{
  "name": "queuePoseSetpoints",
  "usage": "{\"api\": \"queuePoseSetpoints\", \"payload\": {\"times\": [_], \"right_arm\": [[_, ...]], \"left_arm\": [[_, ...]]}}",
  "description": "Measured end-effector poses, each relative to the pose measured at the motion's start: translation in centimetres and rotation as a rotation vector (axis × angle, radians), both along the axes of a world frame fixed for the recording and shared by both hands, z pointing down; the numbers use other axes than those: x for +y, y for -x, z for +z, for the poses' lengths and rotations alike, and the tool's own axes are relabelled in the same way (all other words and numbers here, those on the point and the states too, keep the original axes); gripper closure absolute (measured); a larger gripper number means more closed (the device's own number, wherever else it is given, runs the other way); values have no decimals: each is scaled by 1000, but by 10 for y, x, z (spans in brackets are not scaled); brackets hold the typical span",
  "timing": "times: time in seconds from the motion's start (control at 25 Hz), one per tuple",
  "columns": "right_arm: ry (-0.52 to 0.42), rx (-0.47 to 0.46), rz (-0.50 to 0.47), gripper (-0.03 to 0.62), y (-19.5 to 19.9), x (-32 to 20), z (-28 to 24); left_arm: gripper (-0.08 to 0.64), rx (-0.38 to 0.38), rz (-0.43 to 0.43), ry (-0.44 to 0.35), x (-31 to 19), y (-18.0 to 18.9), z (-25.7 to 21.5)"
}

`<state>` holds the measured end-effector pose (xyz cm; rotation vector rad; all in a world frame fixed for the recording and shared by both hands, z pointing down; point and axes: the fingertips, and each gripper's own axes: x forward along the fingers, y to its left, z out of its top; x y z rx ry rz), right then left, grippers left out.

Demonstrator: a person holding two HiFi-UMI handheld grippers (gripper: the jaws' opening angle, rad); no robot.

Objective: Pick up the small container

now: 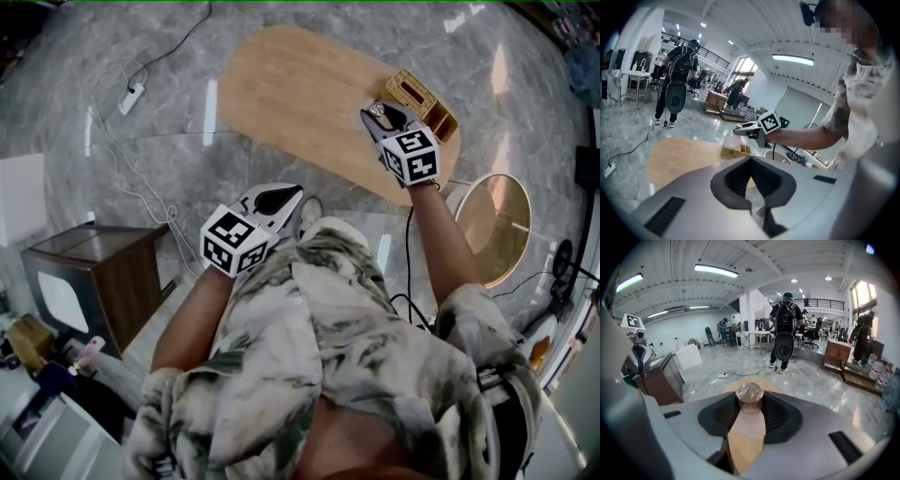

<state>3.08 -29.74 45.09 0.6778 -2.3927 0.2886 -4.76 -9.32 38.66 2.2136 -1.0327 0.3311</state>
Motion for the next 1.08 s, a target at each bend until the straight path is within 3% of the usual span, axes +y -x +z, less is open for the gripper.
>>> {"api": "queuePoseSetpoints", "payload": {"times": [1.08], "right_arm": [[41,42,-23,436,8,-29,66]], "left_arm": [[538,9,-58,72,-18,3,29]]}}
